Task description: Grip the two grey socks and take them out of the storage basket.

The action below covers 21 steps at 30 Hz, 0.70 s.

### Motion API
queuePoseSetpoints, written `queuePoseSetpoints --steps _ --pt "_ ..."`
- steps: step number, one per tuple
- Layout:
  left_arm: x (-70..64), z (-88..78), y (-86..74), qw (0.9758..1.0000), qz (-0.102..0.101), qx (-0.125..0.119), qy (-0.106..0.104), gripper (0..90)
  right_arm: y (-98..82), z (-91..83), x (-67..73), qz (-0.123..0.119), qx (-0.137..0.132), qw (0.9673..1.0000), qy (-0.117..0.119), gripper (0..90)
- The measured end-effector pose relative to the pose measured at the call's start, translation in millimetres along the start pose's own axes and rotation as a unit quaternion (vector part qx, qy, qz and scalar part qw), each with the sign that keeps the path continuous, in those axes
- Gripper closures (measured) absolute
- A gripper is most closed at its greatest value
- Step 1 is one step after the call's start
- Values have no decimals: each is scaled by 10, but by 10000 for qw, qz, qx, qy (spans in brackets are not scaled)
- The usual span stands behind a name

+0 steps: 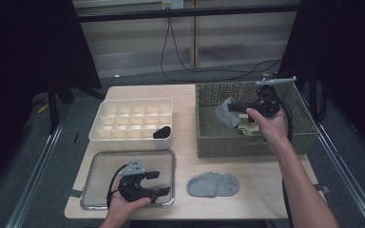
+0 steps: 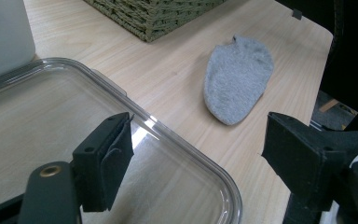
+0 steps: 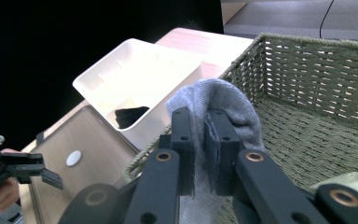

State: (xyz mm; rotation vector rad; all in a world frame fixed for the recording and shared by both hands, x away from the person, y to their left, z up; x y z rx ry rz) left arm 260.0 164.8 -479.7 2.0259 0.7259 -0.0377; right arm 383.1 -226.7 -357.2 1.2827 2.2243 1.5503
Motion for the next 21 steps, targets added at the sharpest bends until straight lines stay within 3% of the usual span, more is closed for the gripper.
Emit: queuePoseSetpoints --steps 21 --pt "-22 18 0 10000 53 25 -17 244 -9 -222 244 -81 -363 9990 238 830"
Point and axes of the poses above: each handheld gripper's, and its own axes: z roughly forward along the jaws, y roughly out of its top, x roughly to its left, the point moved 2 cm from there along z, roughly forward along the jaws, and after that the axes turned 2 degrees about -z, right-handed, at the moved point
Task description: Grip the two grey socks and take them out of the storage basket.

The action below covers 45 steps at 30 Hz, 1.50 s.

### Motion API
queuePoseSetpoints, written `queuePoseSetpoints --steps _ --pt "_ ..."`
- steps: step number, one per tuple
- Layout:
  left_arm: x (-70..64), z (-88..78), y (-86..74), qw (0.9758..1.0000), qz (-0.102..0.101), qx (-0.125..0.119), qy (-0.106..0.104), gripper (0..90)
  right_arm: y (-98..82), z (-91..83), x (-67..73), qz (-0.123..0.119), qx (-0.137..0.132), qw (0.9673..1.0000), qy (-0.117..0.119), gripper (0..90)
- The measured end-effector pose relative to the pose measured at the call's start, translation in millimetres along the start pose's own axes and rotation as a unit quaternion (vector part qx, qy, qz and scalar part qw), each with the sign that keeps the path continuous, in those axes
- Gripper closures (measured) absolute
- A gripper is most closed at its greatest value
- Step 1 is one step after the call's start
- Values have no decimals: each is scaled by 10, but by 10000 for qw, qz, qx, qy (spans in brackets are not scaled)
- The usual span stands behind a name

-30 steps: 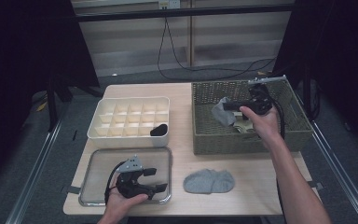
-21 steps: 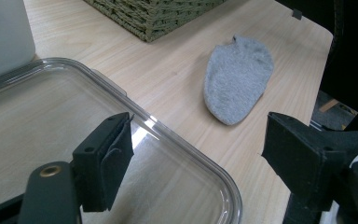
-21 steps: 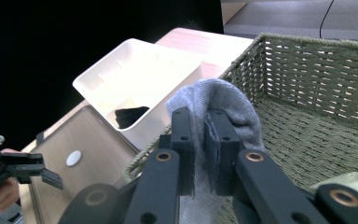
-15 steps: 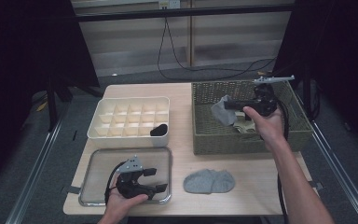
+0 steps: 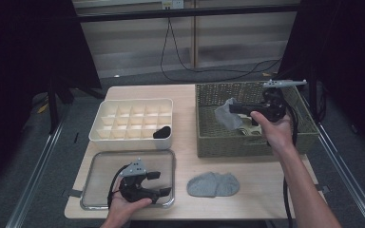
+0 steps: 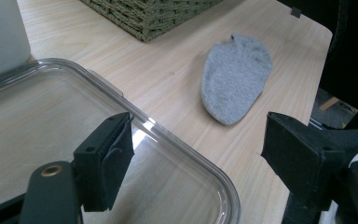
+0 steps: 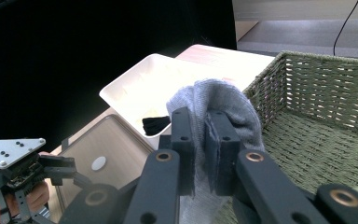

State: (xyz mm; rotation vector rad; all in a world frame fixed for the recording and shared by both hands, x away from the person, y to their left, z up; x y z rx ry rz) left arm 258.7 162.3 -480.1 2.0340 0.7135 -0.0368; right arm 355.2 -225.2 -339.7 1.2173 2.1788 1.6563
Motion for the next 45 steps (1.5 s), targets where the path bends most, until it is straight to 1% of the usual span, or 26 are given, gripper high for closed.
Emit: queuePoseSetpoints --steps 2,5,6,7,9,11,19,21,27,32,36,37,39,45 --pt "-8 6 1 10000 -14 -25 -18 246 -2 -23 23 27 -32 10000 23 830" --pt "-16 17 2 10000 -8 -30 -34 249 4 -59 65 1 -85 10000 31 830" --pt "-19 16 3 10000 6 2 -16 251 6 -71 82 -3 -101 9999 43 830" --pt "-23 24 4 10000 -1 -26 -44 252 8 -82 100 -21 -110 9999 47 830" --pt "-30 27 6 10000 39 -6 -48 254 7 -101 140 -55 -107 9999 60 830" --pt "-42 36 9 10000 32 -18 -52 258 -2 -122 179 -81 -123 9999 81 830" --pt "-88 84 34 9999 89 -38 -120 273 -77 -196 313 -115 -190 9996 177 830" --pt "-103 104 39 9999 113 -7 -124 276 -92 -219 350 -146 -217 9995 197 830" --pt "-151 163 63 9996 178 -1 -213 301 -140 -277 464 -199 -242 9992 250 830" --pt "-182 211 94 9994 234 -16 -272 333 -211 -320 563 -232 -236 9991 279 830" --pt "-206 240 139 9991 299 -56 -293 337 -287 -335 637 -256 -202 9990 296 830" --pt "-217 248 153 9991 279 -69 -299 337 -305 -335 652 -259 -205 9990 311 830" --pt "-227 265 182 9989 320 -105 -333 337 -346 -330 678 -256 -182 9990 331 830" --pt "-228 299 272 9985 413 -144 -322 342 -483 -295 724 -218 -136 9990 375 830"
Point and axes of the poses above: each handheld gripper's, and its own axes: z roughly forward along the jaws, y roughly out of its top, x roughly to its left, the point moved 2 cm from there along z, roughly forward along the jaws, and after that the axes turned 2 degrees about -z, right-handed, at the moved point
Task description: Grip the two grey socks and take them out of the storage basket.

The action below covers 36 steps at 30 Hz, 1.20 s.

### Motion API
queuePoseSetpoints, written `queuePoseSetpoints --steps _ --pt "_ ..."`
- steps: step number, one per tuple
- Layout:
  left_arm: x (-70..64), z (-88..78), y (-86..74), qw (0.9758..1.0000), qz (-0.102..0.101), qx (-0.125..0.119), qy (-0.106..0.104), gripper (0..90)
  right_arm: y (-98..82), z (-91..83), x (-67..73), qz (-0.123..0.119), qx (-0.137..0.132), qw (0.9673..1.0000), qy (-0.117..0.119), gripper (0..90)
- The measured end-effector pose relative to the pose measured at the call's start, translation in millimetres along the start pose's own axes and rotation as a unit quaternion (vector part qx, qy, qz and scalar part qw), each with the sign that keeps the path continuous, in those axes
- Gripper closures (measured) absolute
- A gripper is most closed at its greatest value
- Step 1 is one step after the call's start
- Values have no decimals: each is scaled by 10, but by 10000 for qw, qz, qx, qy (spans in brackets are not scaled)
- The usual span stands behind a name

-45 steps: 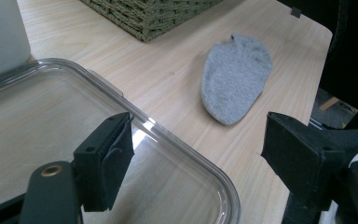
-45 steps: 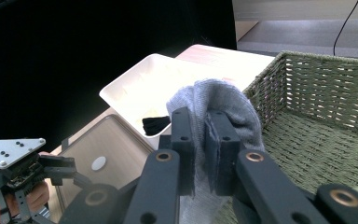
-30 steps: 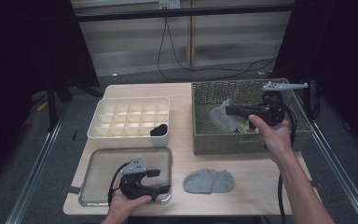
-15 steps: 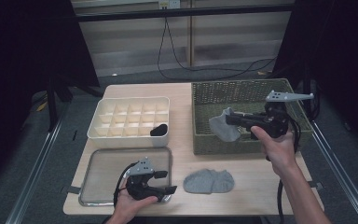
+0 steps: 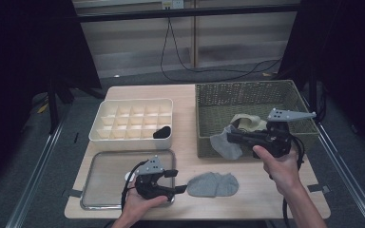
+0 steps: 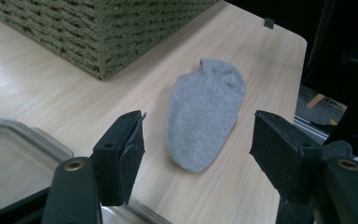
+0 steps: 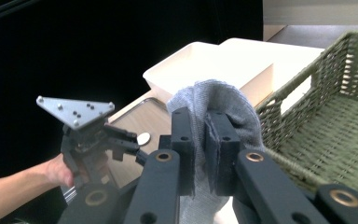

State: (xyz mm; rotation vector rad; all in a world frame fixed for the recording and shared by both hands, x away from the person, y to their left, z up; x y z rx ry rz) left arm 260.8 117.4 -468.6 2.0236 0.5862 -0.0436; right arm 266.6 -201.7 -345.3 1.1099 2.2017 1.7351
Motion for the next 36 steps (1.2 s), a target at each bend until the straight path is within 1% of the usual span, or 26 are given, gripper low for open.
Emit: queuePoseSetpoints --steps 5,7,9,13,17,18,22,24,26,28,32,36 --pt "12 43 57 10000 54 -6 -21 342 -90 46 29 45 51 10000 41 830" --pt "14 64 75 10000 19 -26 -28 341 -125 71 42 68 77 9999 69 830" --pt "24 86 87 10000 50 -7 -50 341 -164 98 52 84 98 9999 90 830" --pt "11 132 112 9999 72 5 -91 338 -244 157 86 120 129 9997 154 830" --pt "-9 180 141 9998 119 19 -153 326 -328 239 128 126 238 9994 223 830" --pt "-17 196 145 9998 101 3 -160 326 -350 261 141 121 268 9993 244 830" --pt "-26 248 161 9996 160 28 -219 314 -426 342 178 148 336 9988 326 830" --pt "-31 272 167 9996 152 21 -242 311 -464 382 188 148 389 9986 341 830" --pt "-27 292 171 9995 169 42 -249 305 -501 415 190 151 423 9983 364 830" --pt "-28 316 173 9996 143 23 -250 298 -535 446 197 187 457 9980 392 830" --pt "-12 346 174 9995 179 72 -247 285 -591 502 211 204 530 9974 442 830" --pt "-16 373 163 9994 167 53 -301 283 -639 540 215 232 571 9968 501 830"
Point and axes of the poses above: each handheld gripper's, and its own axes: z roughly forward along the jaws, y roughly out of its top, x roughly to its left, the point moved 2 cm from there along z, roughly forward along the jaws, and after that the axes turned 2 degrees about -z, right-handed, at the moved point
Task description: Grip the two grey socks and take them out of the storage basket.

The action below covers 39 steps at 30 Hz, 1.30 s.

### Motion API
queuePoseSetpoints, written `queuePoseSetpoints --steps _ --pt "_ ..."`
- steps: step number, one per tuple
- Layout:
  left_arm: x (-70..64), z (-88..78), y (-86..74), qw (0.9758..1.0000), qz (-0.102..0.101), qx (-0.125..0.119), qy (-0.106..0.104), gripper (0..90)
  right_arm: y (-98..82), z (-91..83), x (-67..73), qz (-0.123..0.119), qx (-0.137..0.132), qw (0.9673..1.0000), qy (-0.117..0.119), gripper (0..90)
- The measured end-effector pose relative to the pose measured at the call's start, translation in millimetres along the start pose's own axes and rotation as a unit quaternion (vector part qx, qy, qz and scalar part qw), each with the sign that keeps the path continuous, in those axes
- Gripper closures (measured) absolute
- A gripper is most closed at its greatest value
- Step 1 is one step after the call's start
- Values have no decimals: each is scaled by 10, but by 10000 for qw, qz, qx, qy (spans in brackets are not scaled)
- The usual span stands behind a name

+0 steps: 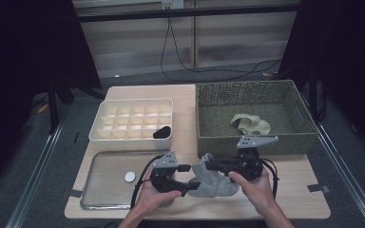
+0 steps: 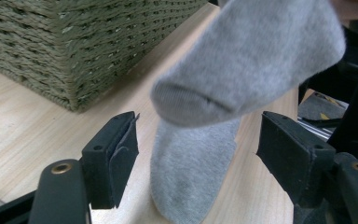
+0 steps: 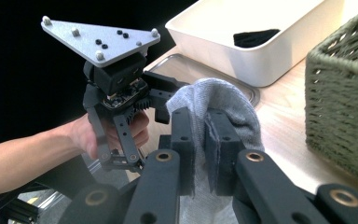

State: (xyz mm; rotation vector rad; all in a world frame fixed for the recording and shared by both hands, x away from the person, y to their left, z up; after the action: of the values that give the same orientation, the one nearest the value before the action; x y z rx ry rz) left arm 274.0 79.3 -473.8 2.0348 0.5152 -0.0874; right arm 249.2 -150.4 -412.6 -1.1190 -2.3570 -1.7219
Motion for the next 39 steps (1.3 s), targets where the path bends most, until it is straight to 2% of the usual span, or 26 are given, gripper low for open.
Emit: queuePoseSetpoints --steps 4,7,15,18,23,30,39 --pt "-13 25 -26 10000 -9 -2 -74 310 -54 33 -12 46 29 10000 48 830" --pt "-28 37 -35 9999 48 32 -88 380 -98 37 -18 88 46 9999 48 830" --pt "-53 36 -58 9995 62 88 -297 723 -197 11 -100 223 5 9997 -57 830" --pt "-84 32 -73 9989 46 142 -451 806 -232 -13 -132 286 20 9995 -166 830" --pt "-139 12 -81 9978 76 247 -612 836 -306 -27 -181 322 113 9988 -358 830" --pt "-125 -35 -96 9976 9 379 -583 838 -432 0 -216 418 237 9975 -522 829" --pt "-47 33 -134 9967 -129 595 -536 838 -567 90 -298 614 447 9949 -661 827"
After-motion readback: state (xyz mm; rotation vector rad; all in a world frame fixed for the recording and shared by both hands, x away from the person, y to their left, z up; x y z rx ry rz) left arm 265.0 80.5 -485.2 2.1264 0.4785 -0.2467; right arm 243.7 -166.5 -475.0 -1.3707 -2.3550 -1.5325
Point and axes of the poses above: each handheld gripper's, and its own axes: z roughly forward along the jaws, y roughly out of its top, x roughly to its left, the point moved 2 cm from there along z, roughly forward along the jaws, and after that the axes turned 2 degrees about -z, right-handed, at the moved point
